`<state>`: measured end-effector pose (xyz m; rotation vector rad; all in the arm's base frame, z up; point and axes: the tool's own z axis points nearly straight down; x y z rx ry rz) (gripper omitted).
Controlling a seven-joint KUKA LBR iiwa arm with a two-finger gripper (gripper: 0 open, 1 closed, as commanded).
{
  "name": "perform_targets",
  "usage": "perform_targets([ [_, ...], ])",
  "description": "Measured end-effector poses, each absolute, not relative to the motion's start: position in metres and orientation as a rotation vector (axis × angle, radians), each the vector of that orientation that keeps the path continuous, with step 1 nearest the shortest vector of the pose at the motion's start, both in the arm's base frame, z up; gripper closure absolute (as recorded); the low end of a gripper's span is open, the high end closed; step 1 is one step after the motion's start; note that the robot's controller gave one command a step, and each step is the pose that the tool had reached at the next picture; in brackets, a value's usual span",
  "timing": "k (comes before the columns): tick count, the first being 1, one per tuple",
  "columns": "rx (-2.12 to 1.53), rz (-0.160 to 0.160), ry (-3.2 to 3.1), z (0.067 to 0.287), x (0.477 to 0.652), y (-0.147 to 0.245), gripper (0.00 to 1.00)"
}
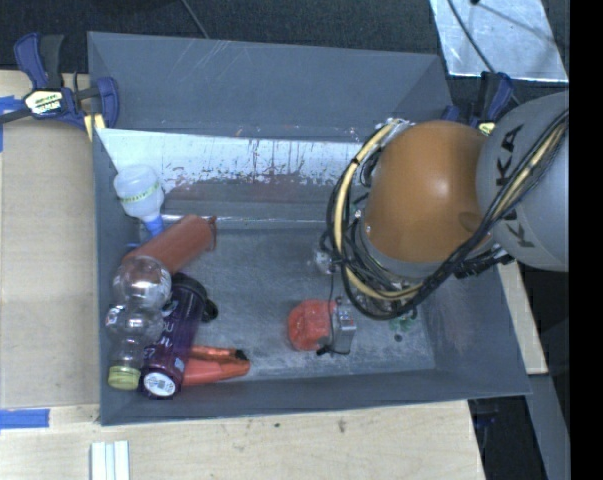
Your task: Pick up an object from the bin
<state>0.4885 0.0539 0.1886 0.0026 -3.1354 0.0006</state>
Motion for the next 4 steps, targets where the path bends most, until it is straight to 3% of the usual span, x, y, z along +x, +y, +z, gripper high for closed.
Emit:
perform_targets([
  [1, 0.001, -0.001, -3.144, 0.193, 0.490, 0.054, 0.00],
  [2, 0.071, -0.001, -3.152, 0.151, 0.497, 0.047, 0.00],
  [3, -0.032, 0.001, -3.147, 0.071, 0.519, 0.008, 1.00],
  [4, -0.032, 0.000, -3.147, 0.071, 0.519, 0.008, 1.00],
])
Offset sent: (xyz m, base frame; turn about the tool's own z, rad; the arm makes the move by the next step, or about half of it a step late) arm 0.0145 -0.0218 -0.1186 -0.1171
